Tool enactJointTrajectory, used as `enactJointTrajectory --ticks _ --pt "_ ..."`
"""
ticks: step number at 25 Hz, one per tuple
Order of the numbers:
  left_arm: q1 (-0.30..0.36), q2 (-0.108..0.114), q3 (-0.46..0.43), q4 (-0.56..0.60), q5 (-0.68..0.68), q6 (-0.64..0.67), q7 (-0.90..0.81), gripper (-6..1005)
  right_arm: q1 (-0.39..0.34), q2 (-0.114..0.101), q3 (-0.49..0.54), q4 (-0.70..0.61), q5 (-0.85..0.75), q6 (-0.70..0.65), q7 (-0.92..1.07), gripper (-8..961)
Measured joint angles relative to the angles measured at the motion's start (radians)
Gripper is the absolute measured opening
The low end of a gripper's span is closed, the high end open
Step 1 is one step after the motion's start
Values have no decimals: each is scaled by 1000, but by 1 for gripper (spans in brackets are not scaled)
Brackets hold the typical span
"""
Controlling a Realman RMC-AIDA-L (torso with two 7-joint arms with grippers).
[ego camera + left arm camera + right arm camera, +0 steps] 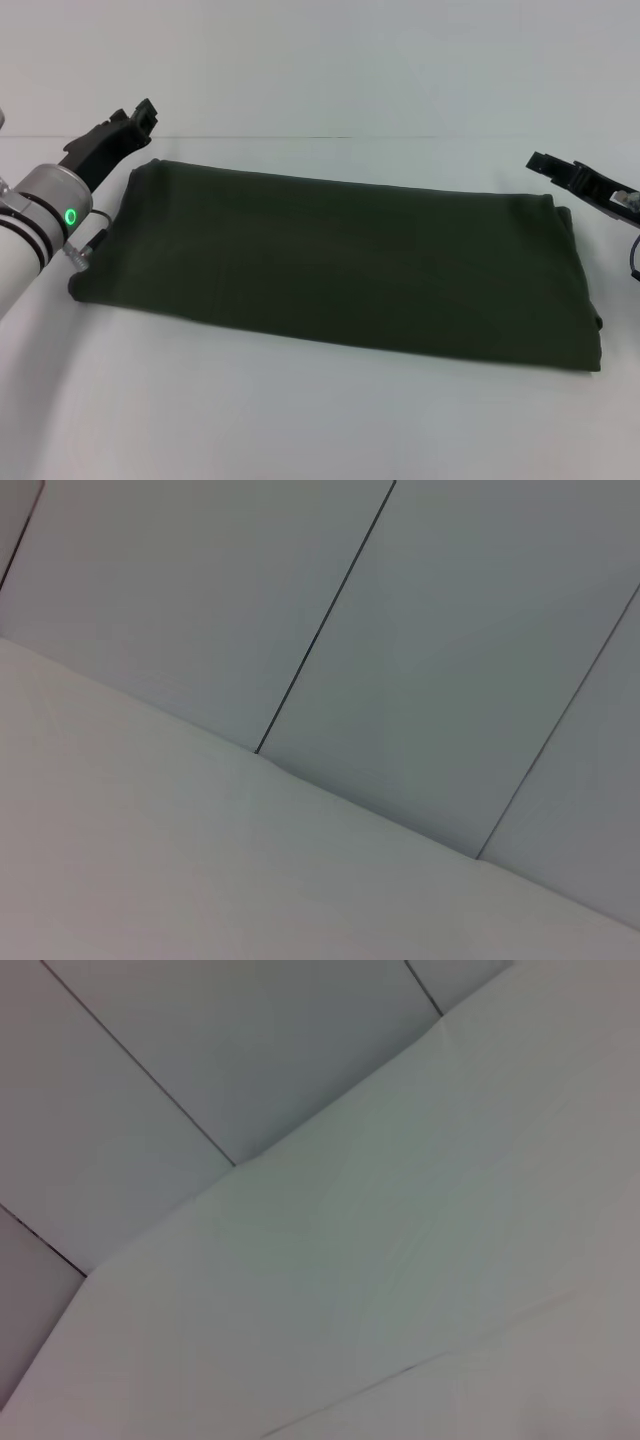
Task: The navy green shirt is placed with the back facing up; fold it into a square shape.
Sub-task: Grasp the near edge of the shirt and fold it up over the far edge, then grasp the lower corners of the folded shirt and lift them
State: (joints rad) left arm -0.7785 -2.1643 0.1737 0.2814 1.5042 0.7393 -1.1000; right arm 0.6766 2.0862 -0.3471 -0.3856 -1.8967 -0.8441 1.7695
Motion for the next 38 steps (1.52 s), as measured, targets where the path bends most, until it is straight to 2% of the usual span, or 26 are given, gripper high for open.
enactJointTrajectory --ticks 2,4,7,9,11,13,16,18,21,23,24,25,38 --pt "6 0 -2 0 -2 10 4 257 -8 0 0 1 17 -13 -17 536" --pt "21 0 -6 0 -10 37 8 368 -22 0 1 -1 29 -41 -26 578" --pt "54 4 3 3 -14 95 -19 509 -50 -14 0 -9 35 -128 -33 641" --pt "90 20 62 17 -7 121 -118 602 -72 -29 -6 -10 30 -209 -49 684" --pt "127 43 158 32 -4 134 -262 693 -101 -44 -24 -12 27 -312 -72 726" --pt "176 88 308 44 -4 159 -454 785 -128 -58 -54 -13 26 -402 -97 768" --pt "236 155 453 49 -1 241 -634 797 -165 -72 -116 -20 25 -504 -143 868" --pt "269 188 487 68 25 303 -713 806 -185 -75 -171 -24 24 -547 -174 934" --pt "313 215 482 150 177 341 -890 818 -198 -77 -236 -26 7 -556 -186 934" --pt "329 219 463 201 285 347 -981 827 -200 -77 -251 -27 -19 -555 -188 934" --pt "329 219 463 201 285 347 -981 831 -200 -75 -252 -27 -30 -555 -192 934" --pt "339 221 435 232 375 356 -1029 835 -200 -73 -252 -27 -42 -554 -198 934" --pt "305 212 453 206 446 326 -1003 828 -190 -67 -258 -27 -62 -557 -212 933"
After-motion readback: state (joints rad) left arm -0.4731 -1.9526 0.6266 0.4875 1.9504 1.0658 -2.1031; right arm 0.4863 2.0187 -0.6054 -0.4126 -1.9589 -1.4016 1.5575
